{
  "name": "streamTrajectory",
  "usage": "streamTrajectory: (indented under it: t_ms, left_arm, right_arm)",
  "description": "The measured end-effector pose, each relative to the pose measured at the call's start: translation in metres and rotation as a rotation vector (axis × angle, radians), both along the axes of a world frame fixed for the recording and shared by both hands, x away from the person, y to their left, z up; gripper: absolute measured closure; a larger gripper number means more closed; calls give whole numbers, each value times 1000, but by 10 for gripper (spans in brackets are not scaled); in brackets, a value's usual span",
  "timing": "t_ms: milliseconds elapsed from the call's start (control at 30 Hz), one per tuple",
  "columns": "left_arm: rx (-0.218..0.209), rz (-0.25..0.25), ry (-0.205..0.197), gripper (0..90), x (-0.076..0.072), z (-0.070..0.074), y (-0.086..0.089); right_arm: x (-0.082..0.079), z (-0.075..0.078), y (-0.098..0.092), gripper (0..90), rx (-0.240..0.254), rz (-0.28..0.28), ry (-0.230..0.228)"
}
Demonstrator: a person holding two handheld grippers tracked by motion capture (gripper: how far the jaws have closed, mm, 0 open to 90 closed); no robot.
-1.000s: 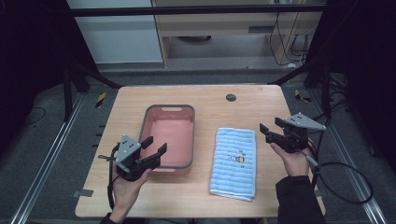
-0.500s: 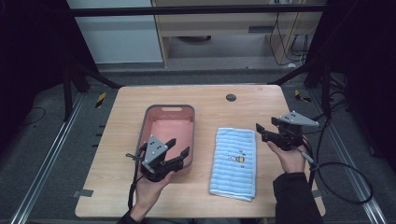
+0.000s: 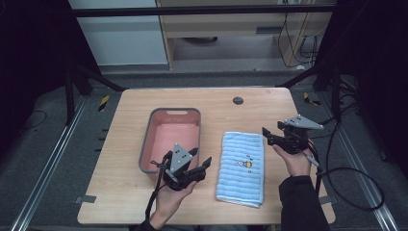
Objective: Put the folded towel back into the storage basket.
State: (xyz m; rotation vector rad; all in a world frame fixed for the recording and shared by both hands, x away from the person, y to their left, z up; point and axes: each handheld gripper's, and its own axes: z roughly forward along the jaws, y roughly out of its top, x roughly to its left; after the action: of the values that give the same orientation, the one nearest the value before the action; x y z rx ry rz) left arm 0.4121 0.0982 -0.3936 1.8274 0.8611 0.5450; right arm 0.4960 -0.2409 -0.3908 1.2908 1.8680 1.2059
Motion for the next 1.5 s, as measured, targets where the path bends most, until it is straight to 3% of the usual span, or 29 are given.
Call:
streamTrajectory:
  t_ms: [500,1233,1500]
  left_arm:
    - [34,-19,27,463,-2,-23,-24]
    - [98,-59,90,508,-7,-56,-43]
    - [119,-72,117,528,-3,-72,-48]
  right_arm:
    - [8,-16,-3,408,5,-9,14]
    - [20,-47,3,488,-5,4,99]
    - [26,-65,8,495,-45,9,129]
